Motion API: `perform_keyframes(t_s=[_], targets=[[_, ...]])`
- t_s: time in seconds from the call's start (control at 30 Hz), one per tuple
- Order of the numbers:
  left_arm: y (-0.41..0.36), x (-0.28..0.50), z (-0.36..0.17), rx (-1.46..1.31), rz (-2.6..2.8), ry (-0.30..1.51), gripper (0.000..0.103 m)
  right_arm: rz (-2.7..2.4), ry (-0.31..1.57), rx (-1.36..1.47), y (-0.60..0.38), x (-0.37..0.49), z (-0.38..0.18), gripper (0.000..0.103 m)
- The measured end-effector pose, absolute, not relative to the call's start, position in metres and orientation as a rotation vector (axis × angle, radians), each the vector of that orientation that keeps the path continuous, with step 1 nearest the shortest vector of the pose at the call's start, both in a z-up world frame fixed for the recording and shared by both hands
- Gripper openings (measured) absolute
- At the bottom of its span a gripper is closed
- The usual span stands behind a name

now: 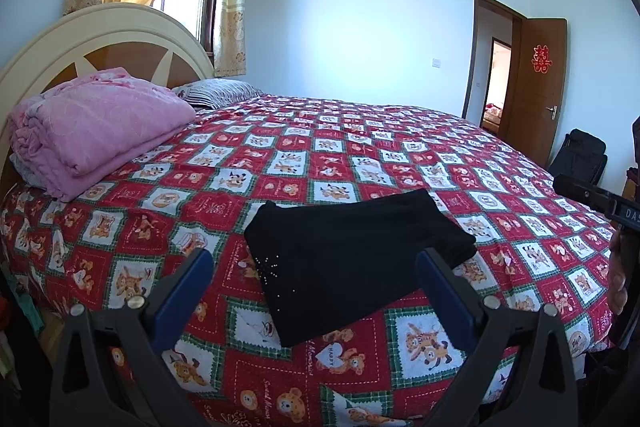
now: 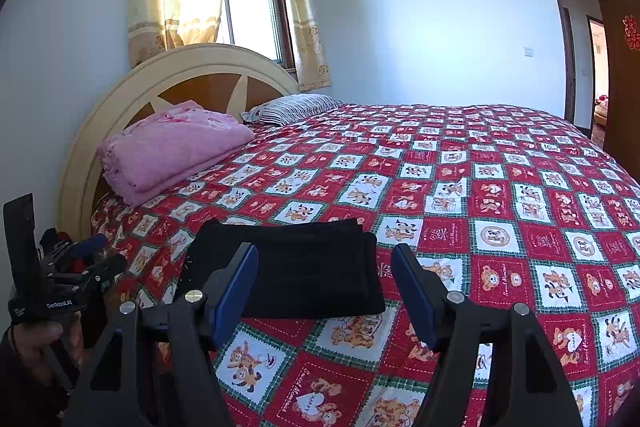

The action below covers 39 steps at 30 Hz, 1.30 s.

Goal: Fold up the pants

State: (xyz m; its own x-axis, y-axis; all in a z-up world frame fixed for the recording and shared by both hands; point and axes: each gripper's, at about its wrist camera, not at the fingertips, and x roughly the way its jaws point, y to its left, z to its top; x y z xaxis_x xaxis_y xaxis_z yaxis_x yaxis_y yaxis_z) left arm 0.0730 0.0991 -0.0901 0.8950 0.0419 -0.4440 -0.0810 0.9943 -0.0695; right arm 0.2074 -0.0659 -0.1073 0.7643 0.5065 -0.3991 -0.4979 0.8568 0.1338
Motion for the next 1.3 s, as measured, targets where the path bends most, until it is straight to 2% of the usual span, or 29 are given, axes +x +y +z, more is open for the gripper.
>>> perform_keyframes(t_s=[0.5,1.3], targets=[[0.092,0.071,-0.086,-0.033,0.089,0.447,0.103,0.535,0.441,0.017,-0.066,0.209,-0.108,0.070],[0.100,0.070,-0.089,-0.099,0.120,0.418,0.103,0.518,0.447,-0.021,-0.059,0.207,-0.111,0.071]])
